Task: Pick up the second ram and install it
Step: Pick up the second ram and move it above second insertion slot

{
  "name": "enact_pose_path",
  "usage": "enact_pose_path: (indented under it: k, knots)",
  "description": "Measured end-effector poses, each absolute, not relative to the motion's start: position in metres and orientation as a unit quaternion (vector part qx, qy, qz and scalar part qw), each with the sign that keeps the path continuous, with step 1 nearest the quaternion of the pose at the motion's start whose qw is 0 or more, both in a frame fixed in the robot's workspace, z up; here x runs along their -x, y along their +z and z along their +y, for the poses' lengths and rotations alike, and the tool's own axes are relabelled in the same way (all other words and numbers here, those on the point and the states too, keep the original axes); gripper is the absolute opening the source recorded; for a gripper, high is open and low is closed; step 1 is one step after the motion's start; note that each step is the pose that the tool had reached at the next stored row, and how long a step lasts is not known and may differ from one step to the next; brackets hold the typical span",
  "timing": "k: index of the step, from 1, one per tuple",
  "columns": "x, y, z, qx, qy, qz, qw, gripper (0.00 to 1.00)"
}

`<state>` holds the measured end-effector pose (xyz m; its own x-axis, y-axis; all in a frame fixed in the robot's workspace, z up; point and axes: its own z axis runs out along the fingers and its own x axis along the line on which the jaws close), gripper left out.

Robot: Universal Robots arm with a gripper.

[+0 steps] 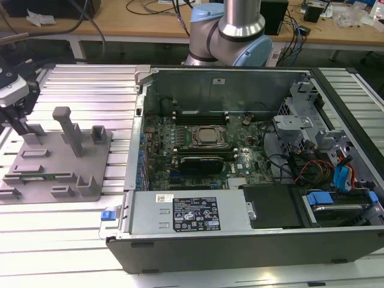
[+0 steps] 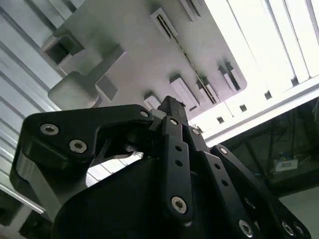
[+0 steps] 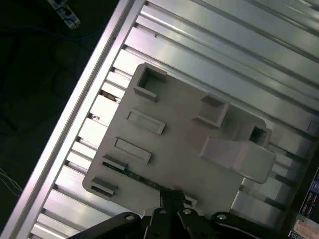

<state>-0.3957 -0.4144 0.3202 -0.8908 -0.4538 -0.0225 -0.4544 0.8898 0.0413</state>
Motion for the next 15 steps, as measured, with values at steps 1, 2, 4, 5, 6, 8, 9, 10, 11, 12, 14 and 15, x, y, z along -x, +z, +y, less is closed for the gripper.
enact_pose_path:
  k: [1,2,4,5,6,8,9,10,11,12,14,15]
  knots:
    - [0.3957,0.3199,-0.4144,0.242,0.023,0.97,0.006,0.08]
    - [0.3957,0.3196,-0.4144,0.251,0.023,0.968,0.006,0.08]
    - [0.3957,0.3185,-0.4144,0.278,0.023,0.96,0.005,0.08]
    - [0.3957,0.3178,-0.4144,0.292,0.023,0.956,0.005,0.08]
    - [0.3957,0.3174,-0.4144,0.302,0.023,0.953,0.005,0.08]
    - [0.3957,0.3161,-0.4144,0.333,0.023,0.943,0.004,0.08]
    - [0.3957,0.3157,-0.4144,0.341,0.023,0.94,0.004,0.08]
    - [0.3957,0.3154,-0.4144,0.35,0.023,0.936,0.003,0.08]
    - [0.3957,0.3145,-0.4144,0.371,0.023,0.929,0.003,0.08]
    - [0.3957,0.3137,-0.4144,0.391,0.023,0.92,0.002,0.08]
    - [0.3957,0.3123,-0.4144,0.427,0.023,0.904,0.001,0.08]
    - [0.3957,0.3118,-0.4144,0.442,0.023,0.897,0.001,0.08]
